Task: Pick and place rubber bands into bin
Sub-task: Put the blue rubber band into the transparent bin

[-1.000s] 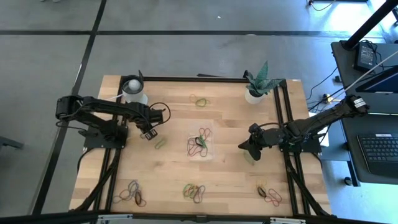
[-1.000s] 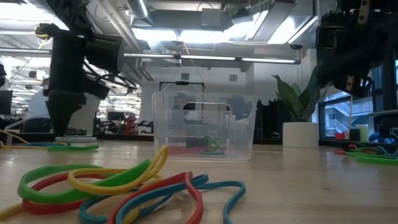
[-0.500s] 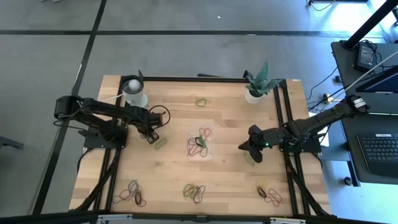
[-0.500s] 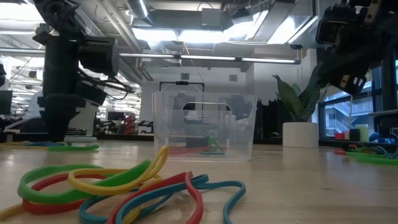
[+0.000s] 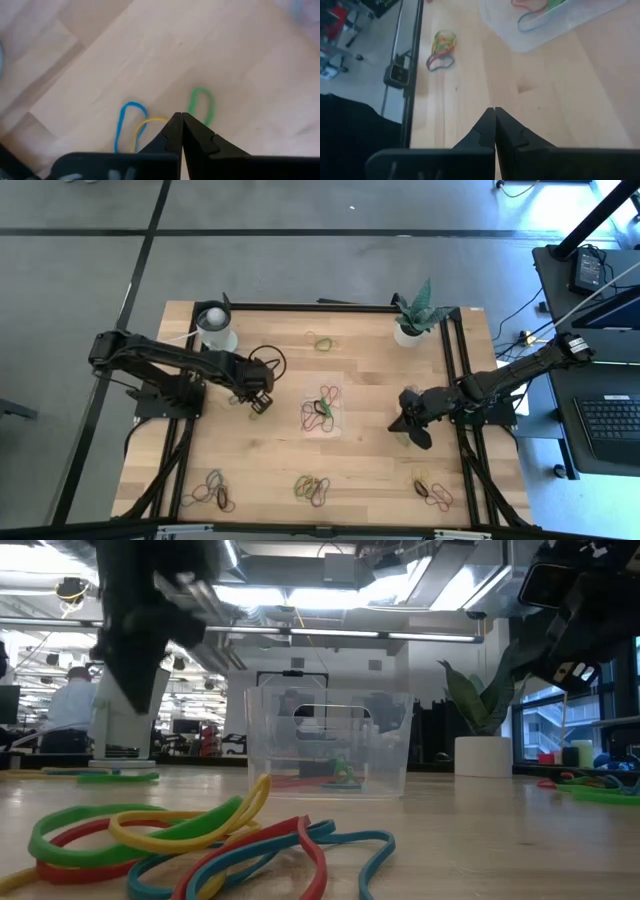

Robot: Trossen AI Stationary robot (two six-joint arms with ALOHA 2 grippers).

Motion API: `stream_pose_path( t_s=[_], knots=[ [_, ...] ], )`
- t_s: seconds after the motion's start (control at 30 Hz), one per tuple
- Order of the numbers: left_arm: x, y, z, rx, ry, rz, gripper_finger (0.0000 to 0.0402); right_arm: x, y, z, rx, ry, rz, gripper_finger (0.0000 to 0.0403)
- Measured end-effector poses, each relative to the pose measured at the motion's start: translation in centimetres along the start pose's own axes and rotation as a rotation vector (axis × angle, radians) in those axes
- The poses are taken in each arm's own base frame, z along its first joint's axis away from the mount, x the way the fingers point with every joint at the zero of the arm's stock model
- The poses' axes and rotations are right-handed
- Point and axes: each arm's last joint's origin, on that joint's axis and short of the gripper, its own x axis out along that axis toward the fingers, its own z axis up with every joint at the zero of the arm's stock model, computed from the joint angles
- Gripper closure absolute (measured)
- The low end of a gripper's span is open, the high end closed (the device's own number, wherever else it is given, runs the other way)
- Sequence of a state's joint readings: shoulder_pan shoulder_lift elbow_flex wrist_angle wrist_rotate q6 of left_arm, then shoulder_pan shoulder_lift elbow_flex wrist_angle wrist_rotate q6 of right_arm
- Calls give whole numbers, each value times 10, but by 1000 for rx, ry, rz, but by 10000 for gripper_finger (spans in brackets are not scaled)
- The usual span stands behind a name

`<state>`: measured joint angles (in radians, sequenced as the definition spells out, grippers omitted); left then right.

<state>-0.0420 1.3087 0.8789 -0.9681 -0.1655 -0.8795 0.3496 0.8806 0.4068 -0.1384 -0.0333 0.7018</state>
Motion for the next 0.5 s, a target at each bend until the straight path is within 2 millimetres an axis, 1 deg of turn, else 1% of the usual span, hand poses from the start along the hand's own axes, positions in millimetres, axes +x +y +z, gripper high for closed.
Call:
stream_pose_path(
  t_s=[0.07,0.17,0.37,0.5],
  knots=[
    [-13,-7,0,4,-34,8,400,0,0,-1,-22,16,3,403],
    [-23,-13,-3,16,-67,8,400,0,0,-1,-29,22,4,403],
    [-21,-17,-5,29,-33,0,399,0,0,-1,-29,18,5,403],
    [-15,-14,-3,24,-9,60,389,0,0,-1,-11,14,6,403]
  ],
)
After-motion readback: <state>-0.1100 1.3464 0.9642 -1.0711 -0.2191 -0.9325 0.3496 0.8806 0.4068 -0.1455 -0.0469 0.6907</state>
